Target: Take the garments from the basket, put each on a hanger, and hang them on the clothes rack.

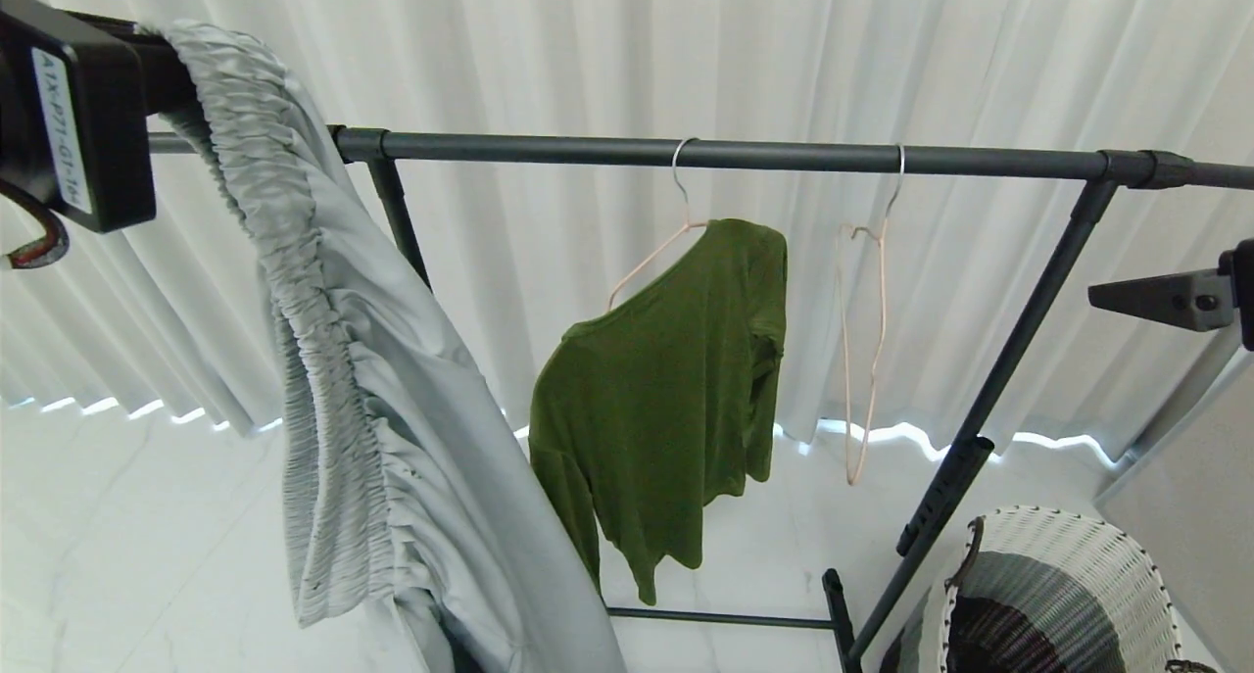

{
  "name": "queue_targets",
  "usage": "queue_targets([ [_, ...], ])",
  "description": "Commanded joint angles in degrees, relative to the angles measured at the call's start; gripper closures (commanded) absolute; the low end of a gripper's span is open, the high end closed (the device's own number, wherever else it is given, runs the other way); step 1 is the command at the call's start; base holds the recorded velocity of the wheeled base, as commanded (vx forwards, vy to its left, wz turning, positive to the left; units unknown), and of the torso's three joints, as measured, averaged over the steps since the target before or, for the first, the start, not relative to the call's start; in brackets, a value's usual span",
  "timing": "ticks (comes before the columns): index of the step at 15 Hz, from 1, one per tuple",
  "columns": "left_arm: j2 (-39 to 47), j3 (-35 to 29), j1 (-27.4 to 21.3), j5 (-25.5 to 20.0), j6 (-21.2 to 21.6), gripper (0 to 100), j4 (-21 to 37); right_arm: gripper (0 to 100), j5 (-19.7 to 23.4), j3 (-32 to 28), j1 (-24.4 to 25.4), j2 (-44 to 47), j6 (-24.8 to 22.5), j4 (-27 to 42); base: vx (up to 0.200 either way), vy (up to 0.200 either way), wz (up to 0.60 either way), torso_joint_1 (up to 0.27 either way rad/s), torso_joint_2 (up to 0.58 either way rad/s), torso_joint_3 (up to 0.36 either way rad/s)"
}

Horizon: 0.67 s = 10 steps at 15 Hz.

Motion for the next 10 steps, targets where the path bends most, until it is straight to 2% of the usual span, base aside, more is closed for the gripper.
queue_targets([
  [1,0.1,0.7,0.0,0.0,0.0,100,-0.5,0,0.0,0.1,0.1,0.0,0.0,0.0,0.000,0.000,0.00,0.000,0.00,0.000],
  [5,0.1,1.5,0.0,0.0,0.1,100,-1.2,0,0.0,0.1,0.1,0.1,0.0,0.4,0.000,0.000,0.00,0.000,0.00,0.000],
  [10,0.1,1.9,0.0,0.0,0.0,100,-1.2,0,-0.1,1.6,0.1,0.1,0.0,0.3,0.000,0.200,0.00,0.002,0.00,0.003],
])
